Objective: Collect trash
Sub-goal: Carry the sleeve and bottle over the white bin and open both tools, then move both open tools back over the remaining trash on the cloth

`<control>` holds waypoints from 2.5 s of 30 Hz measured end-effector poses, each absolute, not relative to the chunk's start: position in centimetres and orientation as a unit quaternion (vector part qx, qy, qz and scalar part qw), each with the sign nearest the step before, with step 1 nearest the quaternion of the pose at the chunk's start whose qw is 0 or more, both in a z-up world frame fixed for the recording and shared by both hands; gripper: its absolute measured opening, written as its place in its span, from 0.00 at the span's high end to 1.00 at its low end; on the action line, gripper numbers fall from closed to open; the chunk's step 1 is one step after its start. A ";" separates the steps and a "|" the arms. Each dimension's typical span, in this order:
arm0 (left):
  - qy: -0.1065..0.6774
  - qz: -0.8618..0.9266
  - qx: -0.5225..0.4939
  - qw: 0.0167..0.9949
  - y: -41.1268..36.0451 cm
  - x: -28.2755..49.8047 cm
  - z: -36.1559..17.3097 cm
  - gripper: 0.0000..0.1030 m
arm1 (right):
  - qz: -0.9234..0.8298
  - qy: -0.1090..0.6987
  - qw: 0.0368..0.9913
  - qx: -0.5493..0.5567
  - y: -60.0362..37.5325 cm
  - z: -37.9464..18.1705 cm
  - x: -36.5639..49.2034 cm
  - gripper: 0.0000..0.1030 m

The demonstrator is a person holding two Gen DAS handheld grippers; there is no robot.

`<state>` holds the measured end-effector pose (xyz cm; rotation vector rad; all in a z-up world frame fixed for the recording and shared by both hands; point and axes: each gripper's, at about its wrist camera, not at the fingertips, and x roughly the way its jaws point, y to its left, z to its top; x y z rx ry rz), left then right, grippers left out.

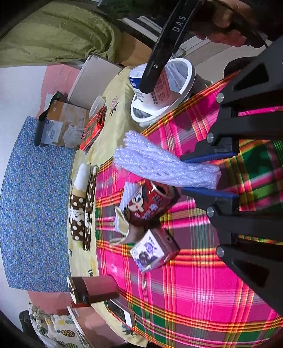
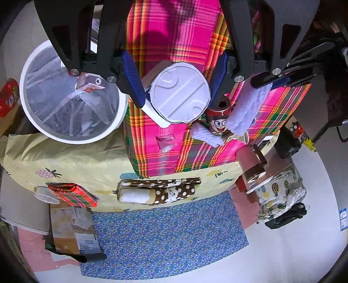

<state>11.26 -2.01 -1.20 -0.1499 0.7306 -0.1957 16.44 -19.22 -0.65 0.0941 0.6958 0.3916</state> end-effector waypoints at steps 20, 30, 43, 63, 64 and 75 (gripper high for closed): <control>0.368 -0.164 -0.029 0.915 -10.2 14.3 -1.0 0.77 | 0.115 0.337 0.931 0.081 -26.5 -1.4 16.0 0.42; 0.377 -0.197 -0.010 0.905 -14.2 16.3 -1.6 0.77 | 0.075 0.342 0.931 0.102 -30.2 -2.2 16.0 0.42; 0.397 -0.231 0.013 0.888 -18.3 18.2 -3.1 0.77 | 0.046 0.366 0.922 0.115 -32.9 -4.1 17.0 0.42; 0.415 -0.274 0.020 0.867 -20.9 19.4 -4.3 0.61 | 0.043 0.395 0.909 0.127 -34.2 -5.7 17.6 0.35; 0.415 -0.275 0.019 0.867 -20.8 19.3 -4.3 0.60 | 0.042 0.393 0.910 0.127 -34.3 -5.6 17.5 0.35; 0.402 -0.276 0.000 0.873 -19.4 18.2 -3.2 0.60 | 0.043 0.380 0.915 0.127 -33.9 -4.6 16.9 0.35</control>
